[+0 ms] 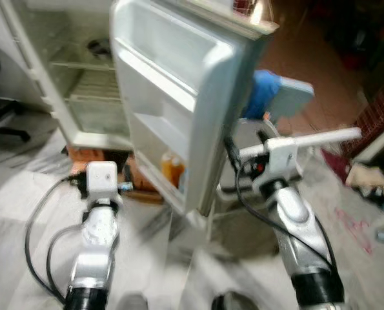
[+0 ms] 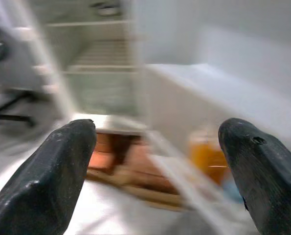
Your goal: Restocking fridge
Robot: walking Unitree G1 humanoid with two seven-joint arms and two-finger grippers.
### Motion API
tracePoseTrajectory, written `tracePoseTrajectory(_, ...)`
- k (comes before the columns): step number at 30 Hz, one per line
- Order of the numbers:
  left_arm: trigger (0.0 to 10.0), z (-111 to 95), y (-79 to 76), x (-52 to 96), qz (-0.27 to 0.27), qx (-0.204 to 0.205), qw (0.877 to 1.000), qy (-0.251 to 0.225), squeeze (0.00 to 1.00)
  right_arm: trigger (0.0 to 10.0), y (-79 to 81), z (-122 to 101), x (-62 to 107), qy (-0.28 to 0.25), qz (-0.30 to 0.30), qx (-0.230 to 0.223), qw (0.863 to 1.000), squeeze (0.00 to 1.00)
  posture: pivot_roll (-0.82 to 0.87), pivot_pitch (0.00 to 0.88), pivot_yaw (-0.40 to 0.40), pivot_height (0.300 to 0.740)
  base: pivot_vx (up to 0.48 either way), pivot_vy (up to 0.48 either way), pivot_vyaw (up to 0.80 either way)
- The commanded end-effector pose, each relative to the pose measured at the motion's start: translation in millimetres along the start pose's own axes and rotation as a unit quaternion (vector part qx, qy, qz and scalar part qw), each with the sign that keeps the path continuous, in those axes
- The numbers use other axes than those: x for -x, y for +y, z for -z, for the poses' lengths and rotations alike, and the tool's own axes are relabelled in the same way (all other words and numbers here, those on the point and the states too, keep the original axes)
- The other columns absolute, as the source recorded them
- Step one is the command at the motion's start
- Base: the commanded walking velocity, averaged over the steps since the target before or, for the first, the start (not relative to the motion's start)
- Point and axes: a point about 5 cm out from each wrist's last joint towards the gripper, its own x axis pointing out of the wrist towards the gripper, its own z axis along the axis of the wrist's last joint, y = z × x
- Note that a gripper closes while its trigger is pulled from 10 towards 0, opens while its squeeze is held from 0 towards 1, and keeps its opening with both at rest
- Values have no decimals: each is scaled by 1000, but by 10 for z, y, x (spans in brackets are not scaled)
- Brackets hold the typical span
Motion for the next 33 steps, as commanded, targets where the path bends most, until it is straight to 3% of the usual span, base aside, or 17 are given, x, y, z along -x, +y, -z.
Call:
tracePoseTrajectory(1, 10000, -38, 102, -19, -17, 4, 1000, -9, 0, 10000, 39, -82, -60, -18, -8, 2, 1000, 0, 43, 58, -33, 740, 0, 0, 0)
tracePoseTrajectory(11, 10000, -49, 183, -33, -43, 1, 999, -6, 0, 10000, -13, -231, -216, -47, -6, 8, 999, 0, 41, 73, -29, 740, 0, 0, 686)
tracePoseTrajectory(23, 10000, -69, 176, -26, -41, 8, 999, -8, 0, 10000, 0, -222, -226, -48, 1, 6, 999, 0, 40, 81, -33, 740, 0, 0, 631)
tracePoseTrajectory(33, 10000, -69, 170, -43, -36, 9, 999, -3, 0, 10000, -9, -210, -315, -37, 57, 19, 998, 0, 39, 94, -22, 740, 0, 0, 0)
